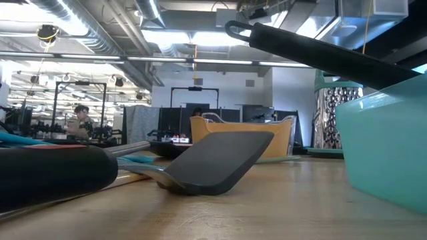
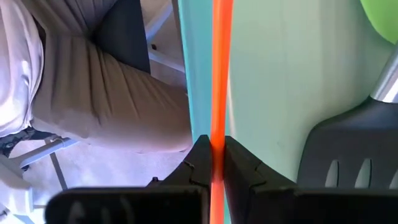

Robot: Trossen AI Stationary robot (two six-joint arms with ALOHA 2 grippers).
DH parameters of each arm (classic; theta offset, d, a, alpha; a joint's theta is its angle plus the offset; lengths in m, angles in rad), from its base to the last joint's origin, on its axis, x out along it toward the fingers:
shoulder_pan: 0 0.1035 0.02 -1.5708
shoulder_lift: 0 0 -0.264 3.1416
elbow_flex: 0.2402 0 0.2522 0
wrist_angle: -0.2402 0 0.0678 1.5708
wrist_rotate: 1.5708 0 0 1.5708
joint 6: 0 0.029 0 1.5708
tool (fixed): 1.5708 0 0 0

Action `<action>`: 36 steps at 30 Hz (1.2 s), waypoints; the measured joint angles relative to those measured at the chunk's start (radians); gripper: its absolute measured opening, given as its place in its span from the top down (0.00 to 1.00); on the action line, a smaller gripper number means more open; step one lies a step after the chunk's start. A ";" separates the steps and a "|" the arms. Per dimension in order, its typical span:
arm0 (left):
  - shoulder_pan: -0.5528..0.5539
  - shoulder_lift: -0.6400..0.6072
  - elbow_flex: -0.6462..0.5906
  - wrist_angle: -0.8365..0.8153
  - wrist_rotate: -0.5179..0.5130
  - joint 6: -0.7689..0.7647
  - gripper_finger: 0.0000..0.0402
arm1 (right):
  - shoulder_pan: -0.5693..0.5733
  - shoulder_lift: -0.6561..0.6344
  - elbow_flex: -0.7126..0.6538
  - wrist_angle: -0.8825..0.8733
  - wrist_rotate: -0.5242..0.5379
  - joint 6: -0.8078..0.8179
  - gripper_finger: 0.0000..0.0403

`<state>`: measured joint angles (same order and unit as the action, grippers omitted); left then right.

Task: Pick & Place Kitchen Items
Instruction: Put the orange silicone spatula into the green bin, then put the green knife into the transparent bin

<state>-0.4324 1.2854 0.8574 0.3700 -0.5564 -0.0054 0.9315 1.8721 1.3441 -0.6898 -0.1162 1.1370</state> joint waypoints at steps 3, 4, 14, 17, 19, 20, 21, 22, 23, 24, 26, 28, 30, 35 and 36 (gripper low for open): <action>0.000 0.000 0.000 0.000 0.000 0.000 0.41 | 0.000 0.000 0.000 -0.001 0.000 -0.001 0.96; 0.000 0.000 0.000 0.000 0.000 0.000 0.41 | 0.000 0.000 0.000 -0.002 0.000 -0.001 0.96; 0.000 0.000 0.000 -0.003 0.000 0.001 0.43 | 0.000 0.000 -0.107 0.176 -0.039 0.042 0.96; 0.000 0.000 0.000 -0.004 0.000 0.001 0.43 | 0.000 0.000 -0.122 0.194 -0.037 0.041 0.96; 0.000 0.000 0.000 -0.004 0.000 0.001 0.43 | 0.000 0.000 -0.124 0.192 -0.037 0.033 0.96; 0.000 0.000 0.000 -0.003 0.000 0.005 0.43 | 0.000 0.000 -0.123 0.188 -0.037 0.030 0.96; 0.000 0.000 0.000 -0.003 0.000 0.009 0.44 | 0.000 0.000 -0.123 0.181 -0.037 0.027 0.96; 0.000 0.000 0.000 -0.002 0.000 0.010 0.44 | 0.000 0.000 -0.124 0.175 -0.037 0.024 0.96; 0.000 0.000 0.000 -0.002 0.000 0.010 0.44 | 0.000 0.000 -0.124 0.173 -0.037 0.018 0.96; 0.000 0.000 0.000 -0.002 0.000 0.010 0.44 | 0.000 0.000 -0.124 0.175 -0.032 0.009 0.96; 0.000 0.000 0.000 -0.001 0.000 0.011 0.44 | 0.000 0.000 -0.124 0.175 -0.019 -0.006 0.96; 0.000 0.000 0.000 -0.001 0.000 0.010 0.44 | 0.000 0.000 -0.124 0.176 -0.018 -0.008 0.94; 0.000 0.000 0.000 -0.001 0.000 0.010 0.44 | 0.000 0.000 -0.124 0.177 -0.018 -0.001 0.86; 0.000 0.000 0.000 -0.002 0.000 0.010 0.44 | 0.000 0.000 -0.124 0.184 -0.015 0.007 0.61; 0.000 0.000 0.000 -0.003 0.000 0.010 0.44 | 0.000 0.000 -0.123 0.184 -0.015 0.003 0.57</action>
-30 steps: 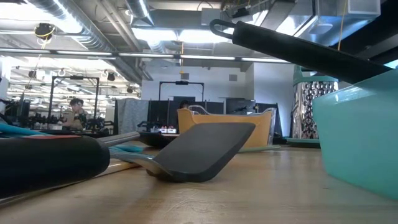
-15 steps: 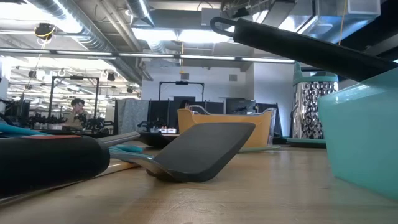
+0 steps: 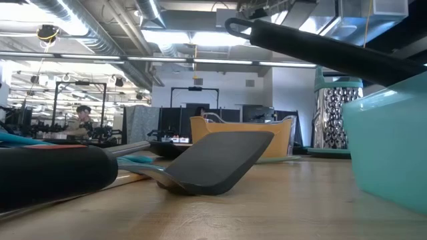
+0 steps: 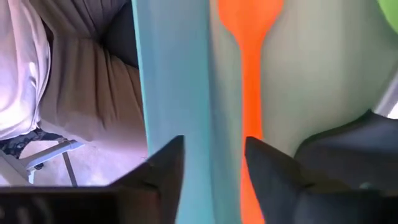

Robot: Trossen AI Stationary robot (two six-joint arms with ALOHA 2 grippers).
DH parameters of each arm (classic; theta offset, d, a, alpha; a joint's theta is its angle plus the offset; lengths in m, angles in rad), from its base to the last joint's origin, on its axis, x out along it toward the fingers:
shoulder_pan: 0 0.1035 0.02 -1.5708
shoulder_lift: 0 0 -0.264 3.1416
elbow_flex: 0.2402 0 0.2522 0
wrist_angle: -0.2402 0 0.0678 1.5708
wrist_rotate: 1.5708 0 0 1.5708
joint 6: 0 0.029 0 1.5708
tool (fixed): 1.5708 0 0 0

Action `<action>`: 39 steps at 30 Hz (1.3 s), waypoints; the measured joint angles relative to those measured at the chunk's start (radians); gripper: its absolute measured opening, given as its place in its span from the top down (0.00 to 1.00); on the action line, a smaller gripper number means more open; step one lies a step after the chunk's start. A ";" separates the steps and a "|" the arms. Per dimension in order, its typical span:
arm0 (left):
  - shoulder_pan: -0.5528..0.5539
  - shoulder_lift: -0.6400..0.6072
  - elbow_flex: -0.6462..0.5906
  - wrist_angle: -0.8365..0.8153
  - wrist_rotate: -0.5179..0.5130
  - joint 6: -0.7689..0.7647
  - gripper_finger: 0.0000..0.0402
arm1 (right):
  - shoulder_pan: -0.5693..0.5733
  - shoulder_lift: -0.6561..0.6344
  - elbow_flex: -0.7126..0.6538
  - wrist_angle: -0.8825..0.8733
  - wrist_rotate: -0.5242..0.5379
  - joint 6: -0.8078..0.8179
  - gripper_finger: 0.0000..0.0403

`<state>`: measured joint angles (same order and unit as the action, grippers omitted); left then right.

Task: Pick & Place Kitchen Items
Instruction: Put the green knife into the transparent bin

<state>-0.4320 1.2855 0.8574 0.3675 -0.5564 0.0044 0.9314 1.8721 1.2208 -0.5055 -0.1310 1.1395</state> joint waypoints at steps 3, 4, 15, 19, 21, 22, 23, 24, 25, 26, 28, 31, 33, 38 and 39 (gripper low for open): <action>0.000 0.000 0.000 0.000 0.000 0.000 0.44 | -0.011 -0.012 0.017 -0.057 -0.004 -0.031 0.50; 0.000 0.000 0.000 0.000 0.000 0.000 0.44 | -0.015 -0.019 0.029 -0.085 -0.006 -0.038 0.48; 0.000 0.000 0.000 0.000 0.000 -0.002 0.44 | -0.069 -0.044 0.293 -0.666 0.111 -0.158 0.48; 0.000 0.000 0.000 -0.005 -0.002 -0.009 0.44 | -0.084 -0.045 0.374 -0.810 0.345 -0.191 0.49; 0.000 0.000 0.000 -0.013 -0.002 -0.015 0.44 | -0.091 -0.045 0.399 -0.866 0.495 -0.183 0.49; 0.000 0.000 0.000 -0.021 -0.002 -0.021 0.44 | -0.096 -0.045 0.404 -0.880 0.565 -0.182 0.49; 0.000 0.000 0.000 -0.033 -0.002 -0.030 0.44 | -0.101 -0.045 0.404 -0.893 0.627 -0.182 0.49; 0.000 0.000 0.000 -0.045 -0.002 -0.041 0.44 | -0.104 -0.045 0.404 -0.904 0.686 -0.182 0.49; 0.000 0.000 0.000 -0.056 -0.002 -0.054 0.44 | -0.109 -0.045 0.404 -0.913 0.746 -0.182 0.49; 0.000 0.000 0.000 -0.068 -0.002 -0.066 0.44 | -0.113 -0.045 0.404 -0.921 0.800 -0.182 0.49; 0.000 0.000 0.000 -0.097 -0.002 -0.096 0.44 | -0.123 -0.045 0.398 -0.920 0.895 -0.184 0.49; 0.000 0.000 0.000 -0.146 -0.001 -0.154 0.44 | -0.135 -0.045 0.384 -0.921 1.026 -0.186 0.49; 0.000 0.001 0.000 -0.177 -0.002 -0.193 0.44 | -0.141 -0.045 0.373 -0.917 1.096 -0.186 0.49; -0.001 0.001 0.000 -0.265 -0.022 -0.305 0.44 | -0.159 -0.045 0.346 -0.889 1.200 -0.187 0.49; -0.003 0.001 0.000 -0.285 -0.029 -0.329 0.44 | -0.166 -0.045 0.341 -0.882 1.206 -0.194 0.49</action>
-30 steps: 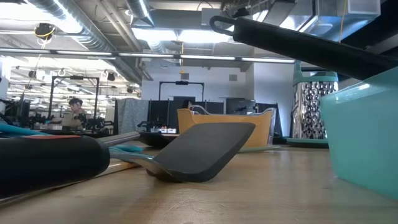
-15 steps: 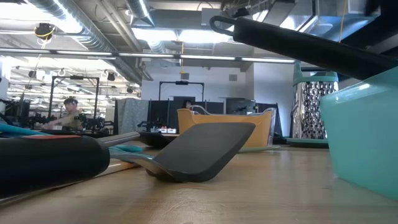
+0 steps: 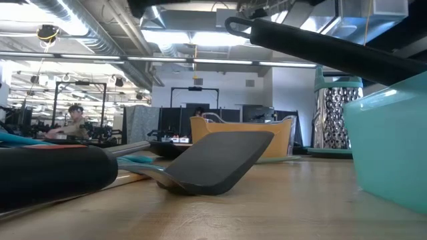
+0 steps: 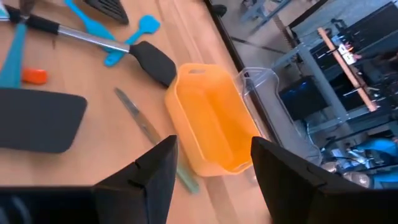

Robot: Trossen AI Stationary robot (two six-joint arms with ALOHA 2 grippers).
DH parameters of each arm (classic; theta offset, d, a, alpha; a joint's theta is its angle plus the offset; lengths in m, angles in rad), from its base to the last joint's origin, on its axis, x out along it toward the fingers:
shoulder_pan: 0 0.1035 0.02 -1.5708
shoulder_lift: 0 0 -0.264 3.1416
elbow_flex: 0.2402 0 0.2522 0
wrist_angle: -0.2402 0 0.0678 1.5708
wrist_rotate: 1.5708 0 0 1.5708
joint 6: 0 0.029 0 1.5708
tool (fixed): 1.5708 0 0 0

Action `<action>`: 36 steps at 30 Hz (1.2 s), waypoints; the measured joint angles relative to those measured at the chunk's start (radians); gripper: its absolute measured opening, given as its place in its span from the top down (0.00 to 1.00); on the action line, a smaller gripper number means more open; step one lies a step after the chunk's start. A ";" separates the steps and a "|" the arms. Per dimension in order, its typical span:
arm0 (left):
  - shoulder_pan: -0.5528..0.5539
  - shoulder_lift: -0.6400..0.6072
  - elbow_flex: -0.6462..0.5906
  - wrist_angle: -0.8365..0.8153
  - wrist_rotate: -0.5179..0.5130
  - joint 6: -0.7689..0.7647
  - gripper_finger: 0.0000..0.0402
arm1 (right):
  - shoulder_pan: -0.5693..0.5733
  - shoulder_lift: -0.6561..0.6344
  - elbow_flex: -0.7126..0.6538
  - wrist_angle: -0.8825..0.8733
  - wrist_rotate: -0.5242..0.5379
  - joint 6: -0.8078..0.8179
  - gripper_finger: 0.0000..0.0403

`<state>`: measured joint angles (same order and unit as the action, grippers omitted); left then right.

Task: Pick & Place Kitchen Items
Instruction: Put the green knife into the transparent bin

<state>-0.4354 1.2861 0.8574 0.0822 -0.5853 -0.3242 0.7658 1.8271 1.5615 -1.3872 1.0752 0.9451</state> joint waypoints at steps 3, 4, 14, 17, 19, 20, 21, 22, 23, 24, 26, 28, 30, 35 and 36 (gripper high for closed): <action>-0.007 0.000 0.000 -0.067 -0.016 -0.085 0.44 | -0.018 0.000 -0.026 0.019 0.003 -0.032 0.49; -0.009 0.000 0.000 -0.090 -0.019 -0.119 0.44 | -0.023 0.000 -0.036 0.021 0.003 -0.044 0.49; -0.018 0.053 0.000 -0.160 -0.027 -0.270 0.44 | -0.094 0.001 -0.142 0.230 -0.010 -0.247 0.49; -0.017 0.077 0.000 -0.160 -0.019 -0.295 0.44 | -0.112 0.001 -0.142 0.240 -0.010 -0.247 0.49; -0.017 0.086 0.000 -0.161 -0.026 -0.302 0.44 | -0.126 0.001 -0.142 0.245 -0.012 -0.247 0.49; -0.018 0.088 0.000 -0.156 -0.031 -0.302 0.44 | -0.134 -0.001 -0.143 0.247 -0.020 -0.247 0.49; -0.019 0.089 0.000 -0.155 -0.038 -0.302 0.44 | -0.140 -0.009 -0.151 0.263 -0.029 -0.247 0.50; -0.023 0.089 0.000 -0.154 -0.046 -0.304 0.45 | -0.148 -0.023 -0.168 0.293 -0.040 -0.252 0.51; -0.027 0.089 0.000 -0.153 -0.053 -0.309 0.45 | -0.157 -0.047 -0.195 0.345 -0.058 -0.274 0.52; -0.031 0.089 0.000 -0.153 -0.058 -0.310 0.45 | -0.169 -0.080 -0.236 0.412 -0.088 -0.306 0.53; -0.043 0.089 0.000 -0.147 -0.061 -0.310 0.46 | -0.201 -0.157 -0.342 0.609 -0.180 -0.421 0.55; -0.052 0.089 0.000 -0.133 -0.061 -0.310 0.46 | -0.236 -0.253 -0.482 0.880 -0.318 -0.563 0.58; -0.057 0.089 0.000 -0.116 -0.062 -0.300 0.46 | -0.281 -0.363 -0.641 1.203 -0.545 -0.697 0.60; -0.057 0.089 0.000 -0.085 -0.070 -0.260 0.47 | -0.403 -0.582 -0.977 1.875 -1.130 -0.886 0.62; -0.057 0.089 0.000 -0.085 -0.072 -0.258 0.47 | -0.419 -0.612 -1.018 1.924 -1.167 -0.887 0.62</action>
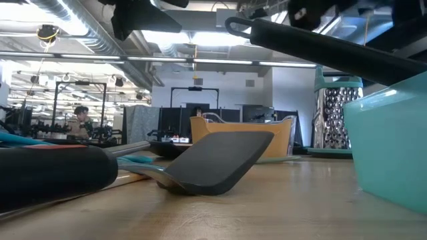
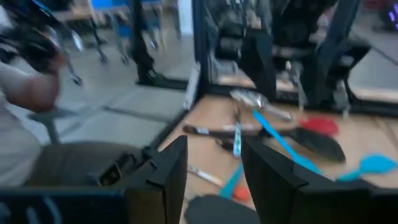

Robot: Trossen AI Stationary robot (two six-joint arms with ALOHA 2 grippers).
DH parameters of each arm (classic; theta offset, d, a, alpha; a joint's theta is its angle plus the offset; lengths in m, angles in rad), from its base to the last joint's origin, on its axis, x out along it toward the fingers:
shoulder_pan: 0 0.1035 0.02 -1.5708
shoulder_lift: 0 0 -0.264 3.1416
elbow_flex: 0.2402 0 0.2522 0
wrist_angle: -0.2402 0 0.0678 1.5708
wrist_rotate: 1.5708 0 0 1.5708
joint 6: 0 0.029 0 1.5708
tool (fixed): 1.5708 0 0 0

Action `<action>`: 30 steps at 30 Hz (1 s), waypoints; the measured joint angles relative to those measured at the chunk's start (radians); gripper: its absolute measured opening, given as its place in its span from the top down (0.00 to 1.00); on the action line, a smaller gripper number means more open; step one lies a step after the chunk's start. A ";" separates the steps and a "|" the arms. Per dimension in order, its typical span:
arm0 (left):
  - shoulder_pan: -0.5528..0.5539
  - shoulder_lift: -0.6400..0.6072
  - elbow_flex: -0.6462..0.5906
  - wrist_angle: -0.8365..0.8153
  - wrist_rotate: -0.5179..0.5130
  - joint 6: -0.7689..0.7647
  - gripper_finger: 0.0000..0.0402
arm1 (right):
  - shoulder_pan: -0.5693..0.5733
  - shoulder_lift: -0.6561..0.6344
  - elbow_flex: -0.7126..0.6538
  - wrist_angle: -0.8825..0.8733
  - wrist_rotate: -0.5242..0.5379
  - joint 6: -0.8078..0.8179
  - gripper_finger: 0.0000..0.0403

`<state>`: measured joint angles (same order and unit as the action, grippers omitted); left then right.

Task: Pick & Place Kitchen Items
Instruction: Put the green knife into the transparent bin

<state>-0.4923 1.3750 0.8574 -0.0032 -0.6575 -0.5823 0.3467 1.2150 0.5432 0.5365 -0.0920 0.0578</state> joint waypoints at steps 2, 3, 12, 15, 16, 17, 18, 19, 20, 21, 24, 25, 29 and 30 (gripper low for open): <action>0.000 0.000 0.000 0.000 -0.006 0.008 0.47 | -0.018 -0.039 -0.048 0.057 -0.018 0.001 0.62; 0.001 0.000 0.000 0.000 -0.008 0.014 0.47 | -0.023 -0.056 -0.062 0.060 -0.014 0.002 0.62; 0.004 0.000 0.000 -0.001 -0.041 0.046 0.47 | -0.033 -0.062 -0.070 -0.155 0.142 0.005 0.62; 0.004 0.000 0.000 -0.001 -0.041 0.047 0.47 | -0.033 -0.062 -0.070 -0.217 0.162 0.031 0.62; 0.004 0.000 0.000 -0.001 -0.041 0.050 0.47 | -0.033 -0.062 -0.070 -0.239 0.167 0.041 0.62; 0.004 0.000 0.000 -0.001 -0.041 0.054 0.47 | -0.033 -0.062 -0.070 -0.258 0.168 0.053 0.62; 0.004 0.000 0.000 -0.001 -0.042 0.054 0.47 | -0.033 -0.062 -0.070 -0.271 0.168 0.061 0.62; 0.004 0.000 0.000 -0.001 -0.042 0.055 0.47 | -0.033 -0.062 -0.070 -0.282 0.169 0.064 0.62; 0.004 0.000 0.000 -0.001 -0.042 0.055 0.47 | -0.032 -0.062 -0.070 -0.293 0.170 0.065 0.62; 0.004 0.000 0.000 -0.001 -0.042 0.055 0.47 | -0.032 -0.062 -0.070 -0.299 0.170 0.065 0.62; 0.004 0.000 0.000 -0.001 -0.042 0.055 0.47 | -0.031 -0.062 -0.070 -0.312 0.170 0.066 0.62; 0.004 0.000 0.000 -0.001 -0.042 0.055 0.47 | -0.031 -0.062 -0.070 -0.315 0.170 0.066 0.62; 0.004 0.000 0.000 -0.001 -0.047 0.055 0.47 | -0.031 -0.062 -0.070 -0.321 0.170 0.065 0.62; 0.004 0.000 0.000 -0.001 -0.051 0.055 0.47 | -0.031 -0.062 -0.070 -0.322 0.170 0.065 0.62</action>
<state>-0.4885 1.3750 0.8574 -0.0044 -0.7082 -0.5274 0.3157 1.1526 0.4728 0.2145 0.0780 0.1232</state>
